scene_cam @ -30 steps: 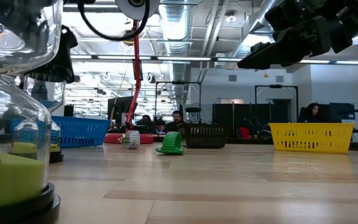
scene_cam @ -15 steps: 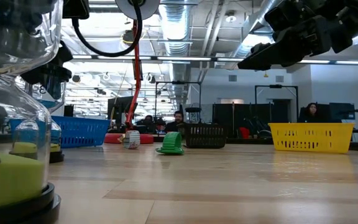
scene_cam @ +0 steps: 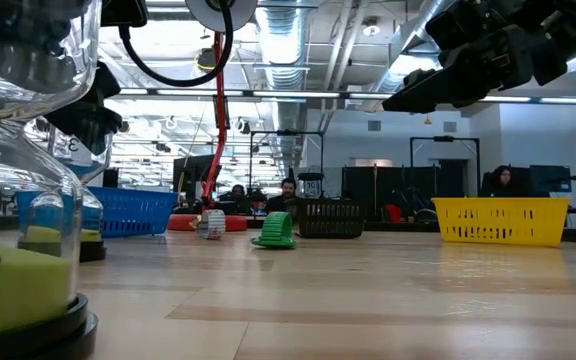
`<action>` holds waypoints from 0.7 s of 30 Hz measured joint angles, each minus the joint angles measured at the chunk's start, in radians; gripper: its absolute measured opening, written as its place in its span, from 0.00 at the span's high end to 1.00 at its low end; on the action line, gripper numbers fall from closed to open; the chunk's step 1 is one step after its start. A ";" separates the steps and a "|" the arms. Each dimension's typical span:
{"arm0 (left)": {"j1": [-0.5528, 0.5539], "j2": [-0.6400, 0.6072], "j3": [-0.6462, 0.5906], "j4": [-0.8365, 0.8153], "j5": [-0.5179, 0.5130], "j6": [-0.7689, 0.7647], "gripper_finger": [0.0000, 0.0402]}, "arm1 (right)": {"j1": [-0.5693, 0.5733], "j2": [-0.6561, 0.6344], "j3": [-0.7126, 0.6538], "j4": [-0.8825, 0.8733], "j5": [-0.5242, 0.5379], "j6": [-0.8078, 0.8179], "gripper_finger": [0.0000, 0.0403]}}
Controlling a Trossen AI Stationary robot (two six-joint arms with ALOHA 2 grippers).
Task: Pick & Place Office items
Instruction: Put the top yellow hourglass into the black basket
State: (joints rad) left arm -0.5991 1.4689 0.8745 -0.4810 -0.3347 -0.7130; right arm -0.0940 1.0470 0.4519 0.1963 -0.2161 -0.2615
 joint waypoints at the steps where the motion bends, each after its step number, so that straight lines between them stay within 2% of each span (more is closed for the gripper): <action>1: 0.000 0.000 0.000 0.001 0.000 -0.001 0.47 | 0.000 0.000 0.000 0.000 0.000 0.000 0.45; 9: 0.013 0.000 0.000 0.019 -0.023 0.003 0.44 | 0.000 0.000 0.000 0.000 0.000 0.000 0.45; 15: 0.065 -0.001 -0.001 0.092 -0.057 0.059 0.49 | 0.000 0.000 0.000 0.006 0.000 0.000 0.45; 18: 0.109 -0.004 -0.001 0.180 -0.070 0.127 0.48 | 0.000 0.000 0.000 0.020 0.000 0.000 0.45; 21: 0.157 -0.004 -0.001 0.301 -0.069 0.275 0.45 | 0.000 0.000 0.000 0.029 0.000 0.000 0.45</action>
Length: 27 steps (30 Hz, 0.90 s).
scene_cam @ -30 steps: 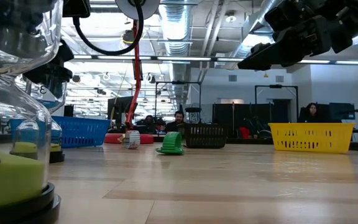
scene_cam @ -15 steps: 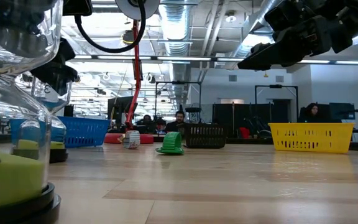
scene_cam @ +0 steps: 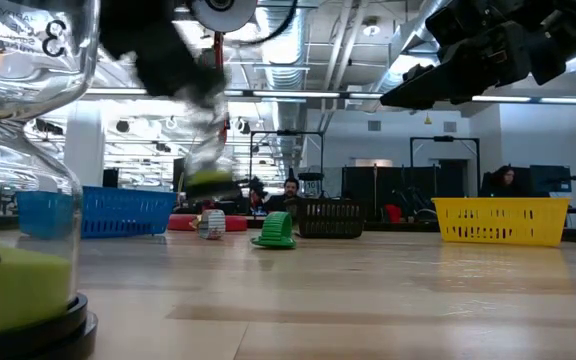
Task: Pick & Place Office items
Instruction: Put the top yellow hourglass into the black basket
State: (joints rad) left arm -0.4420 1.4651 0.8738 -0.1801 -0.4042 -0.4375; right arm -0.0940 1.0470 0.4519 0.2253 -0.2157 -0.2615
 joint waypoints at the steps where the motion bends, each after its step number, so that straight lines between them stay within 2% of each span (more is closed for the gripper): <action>1: 0.019 0.000 0.000 0.049 0.001 0.051 0.45 | 0.000 0.000 0.000 0.000 0.000 0.000 0.45; 7: 0.166 0.000 0.000 0.301 0.000 0.305 0.49 | 0.000 0.000 0.000 0.000 0.000 0.000 0.45; 12: 0.307 0.017 0.007 0.392 0.047 0.395 0.46 | 0.000 0.000 0.000 0.000 0.000 -0.022 0.45; 18: 0.450 0.105 0.082 0.399 0.107 0.430 0.49 | 0.000 0.000 0.000 0.047 0.004 -0.034 0.45; 23: 0.540 0.200 0.145 0.399 0.214 0.442 0.47 | -0.009 0.000 0.000 0.055 0.004 -0.037 0.45; 27: 0.587 0.256 0.147 0.396 0.219 0.475 0.46 | -0.022 0.000 0.000 0.049 0.004 -0.037 0.45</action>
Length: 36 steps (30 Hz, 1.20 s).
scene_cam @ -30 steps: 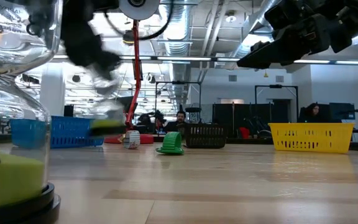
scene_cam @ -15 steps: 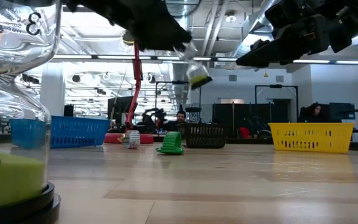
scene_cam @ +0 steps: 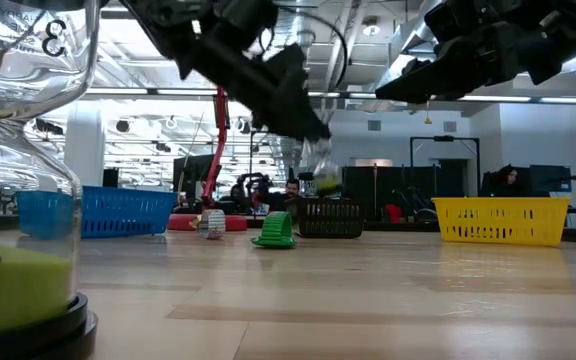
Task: Pick & Place Office items
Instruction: Put the top yellow hourglass into the black basket
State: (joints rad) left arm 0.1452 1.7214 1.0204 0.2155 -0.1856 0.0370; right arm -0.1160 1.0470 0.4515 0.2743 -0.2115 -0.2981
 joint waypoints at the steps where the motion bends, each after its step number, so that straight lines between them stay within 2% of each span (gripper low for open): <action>1: 0.011 0.011 -0.001 0.000 0.000 -0.012 0.46 | -0.002 0.000 0.000 -0.001 0.000 0.000 0.45; 5: 0.042 0.044 -0.001 0.001 -0.001 -0.023 0.49 | -0.005 0.000 0.000 -0.005 0.000 0.000 0.45; 12: 0.078 0.088 -0.002 -0.002 0.001 -0.023 0.44 | -0.005 0.000 0.000 -0.004 0.000 0.000 0.45; 19: 0.081 0.126 -0.001 0.033 0.023 -0.023 0.48 | -0.005 0.000 0.000 -0.003 0.000 0.000 0.45; 27: 0.094 0.133 -0.001 0.040 0.024 -0.015 0.35 | -0.005 0.000 0.000 -0.001 0.000 0.000 0.45; 36: 0.093 0.133 -0.001 0.040 0.024 -0.015 0.32 | -0.002 0.000 0.000 -0.003 0.000 0.003 0.45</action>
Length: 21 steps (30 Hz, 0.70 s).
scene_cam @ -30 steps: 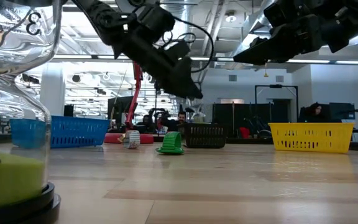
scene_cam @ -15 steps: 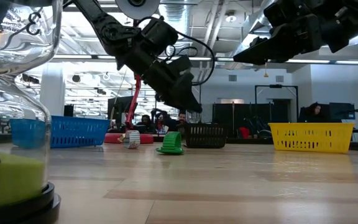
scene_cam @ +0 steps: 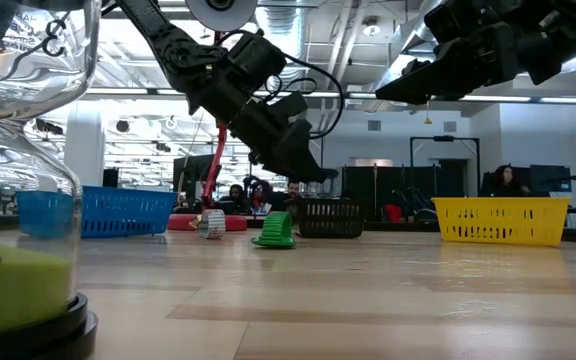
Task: Pick & Place Office items
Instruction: Put the top yellow hourglass into the black basket, then put the brown watch into the yellow basket
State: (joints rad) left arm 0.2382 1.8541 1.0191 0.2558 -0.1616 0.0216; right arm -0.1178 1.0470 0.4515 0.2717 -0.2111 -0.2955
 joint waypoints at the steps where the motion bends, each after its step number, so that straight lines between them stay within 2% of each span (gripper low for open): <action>1: -0.002 -0.003 0.000 -0.001 0.000 0.000 0.32 | 0.002 0.000 0.000 0.000 0.000 0.002 0.45; 9: -0.043 -0.103 0.000 -0.002 -0.003 0.000 0.32 | 0.006 0.000 0.000 0.000 0.000 0.110 0.45; 13: -0.072 -0.172 0.000 -0.010 -0.002 0.000 0.32 | 0.006 0.000 0.000 0.001 0.000 0.213 0.45; 21: -0.127 -0.271 0.000 -0.013 0.000 0.000 0.32 | 0.006 0.000 0.000 0.091 0.060 0.194 0.45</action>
State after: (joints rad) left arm 0.1116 1.5832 1.0191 0.2424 -0.1612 0.0216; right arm -0.1120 1.0470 0.4515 0.3624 -0.1513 -0.1014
